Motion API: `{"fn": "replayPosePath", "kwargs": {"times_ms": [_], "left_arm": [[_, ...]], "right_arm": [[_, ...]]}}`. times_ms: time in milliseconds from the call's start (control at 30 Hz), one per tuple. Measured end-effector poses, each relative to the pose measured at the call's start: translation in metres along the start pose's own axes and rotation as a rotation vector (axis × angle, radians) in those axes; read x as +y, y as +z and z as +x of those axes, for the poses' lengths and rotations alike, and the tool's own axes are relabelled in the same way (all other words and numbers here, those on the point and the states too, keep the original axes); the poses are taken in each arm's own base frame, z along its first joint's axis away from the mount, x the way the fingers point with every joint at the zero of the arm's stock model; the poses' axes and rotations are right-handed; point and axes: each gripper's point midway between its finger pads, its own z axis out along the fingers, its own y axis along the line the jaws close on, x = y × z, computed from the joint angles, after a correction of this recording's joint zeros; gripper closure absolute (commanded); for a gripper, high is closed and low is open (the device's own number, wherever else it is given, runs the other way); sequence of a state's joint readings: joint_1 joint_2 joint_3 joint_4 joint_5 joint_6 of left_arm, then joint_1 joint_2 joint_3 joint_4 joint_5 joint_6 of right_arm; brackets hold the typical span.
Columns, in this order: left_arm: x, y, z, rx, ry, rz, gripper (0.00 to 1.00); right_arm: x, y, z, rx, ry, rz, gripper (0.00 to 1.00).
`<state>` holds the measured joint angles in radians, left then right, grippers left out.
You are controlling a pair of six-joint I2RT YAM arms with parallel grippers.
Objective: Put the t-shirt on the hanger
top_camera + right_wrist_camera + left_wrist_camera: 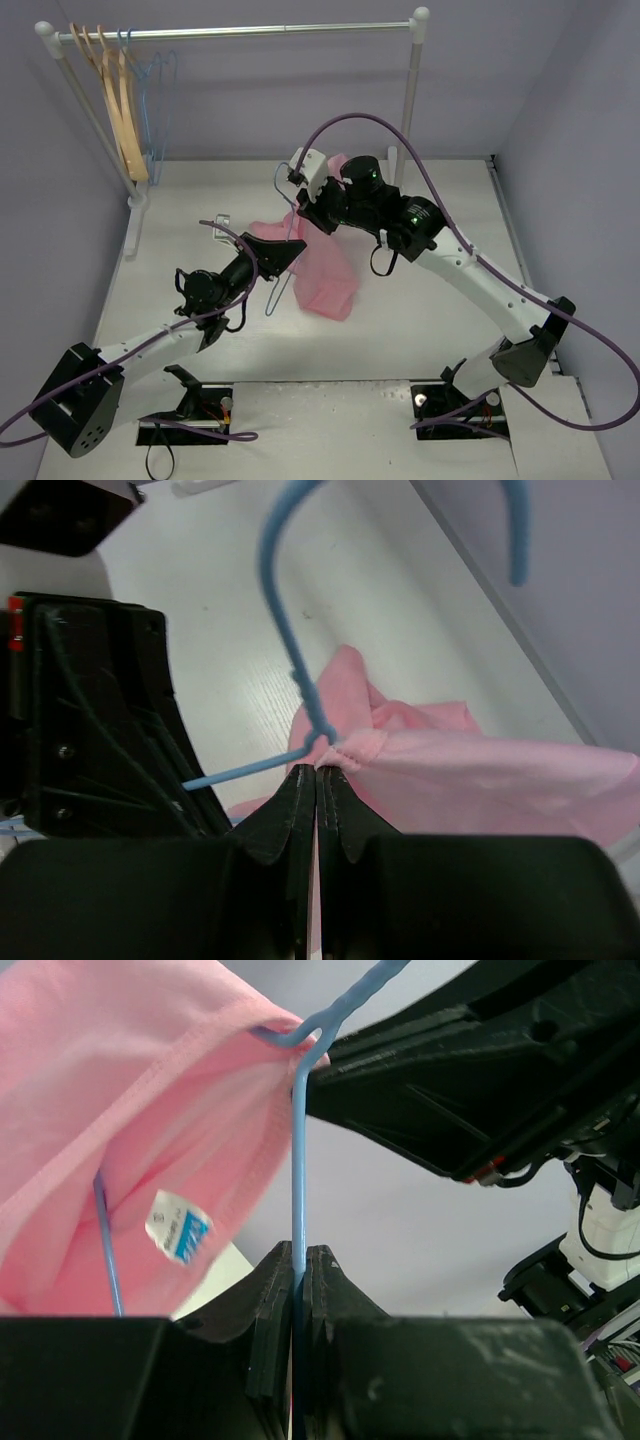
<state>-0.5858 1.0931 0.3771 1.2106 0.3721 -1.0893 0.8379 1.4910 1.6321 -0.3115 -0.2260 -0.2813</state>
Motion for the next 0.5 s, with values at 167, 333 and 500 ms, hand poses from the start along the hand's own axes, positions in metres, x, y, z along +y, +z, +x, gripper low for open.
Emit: {"fn": "replayPosePath", "kwargs": {"times_ms": [167, 333, 500], "left_arm": [[-0.006, 0.006, -0.006, -0.009, 0.007, 0.02, 1.0], [-0.007, 0.01, -0.008, -0.01, 0.011, 0.025, 1.0], [-0.011, 0.008, 0.0, 0.035, 0.013, 0.047, 1.0]], "right_arm": [[0.021, 0.003, -0.005, -0.004, -0.029, -0.052, 1.0], [0.026, 0.003, 0.005, 0.014, -0.034, -0.06, 0.98], [0.019, -0.003, 0.024, 0.056, -0.05, 0.0, 0.54]]}}
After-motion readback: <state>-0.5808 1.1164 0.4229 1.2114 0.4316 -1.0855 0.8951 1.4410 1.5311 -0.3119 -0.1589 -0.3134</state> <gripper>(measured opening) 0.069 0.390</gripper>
